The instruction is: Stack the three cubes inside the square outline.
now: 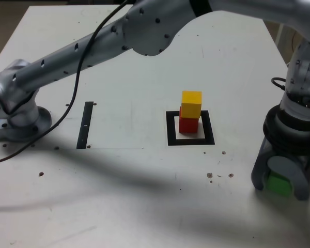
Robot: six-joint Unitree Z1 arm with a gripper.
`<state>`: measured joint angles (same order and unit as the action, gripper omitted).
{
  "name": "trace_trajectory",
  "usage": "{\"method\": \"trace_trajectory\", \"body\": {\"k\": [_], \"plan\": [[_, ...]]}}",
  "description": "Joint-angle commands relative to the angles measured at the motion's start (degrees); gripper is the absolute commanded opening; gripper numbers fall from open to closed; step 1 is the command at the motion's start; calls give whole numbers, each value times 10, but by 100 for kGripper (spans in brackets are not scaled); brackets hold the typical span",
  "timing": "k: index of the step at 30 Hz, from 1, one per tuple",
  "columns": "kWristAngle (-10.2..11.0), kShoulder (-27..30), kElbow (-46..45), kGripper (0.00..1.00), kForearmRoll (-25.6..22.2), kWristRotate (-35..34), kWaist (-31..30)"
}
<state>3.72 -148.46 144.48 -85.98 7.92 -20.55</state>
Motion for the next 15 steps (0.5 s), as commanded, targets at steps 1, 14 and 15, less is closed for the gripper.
{"method": "trace_trajectory", "body": {"k": [1, 14, 15], "plan": [[1, 2, -1, 35, 1, 1, -1], [20, 62, -25, 35, -19, 6, -2], [21, 70, -28, 35, -22, 7, -2]]}}
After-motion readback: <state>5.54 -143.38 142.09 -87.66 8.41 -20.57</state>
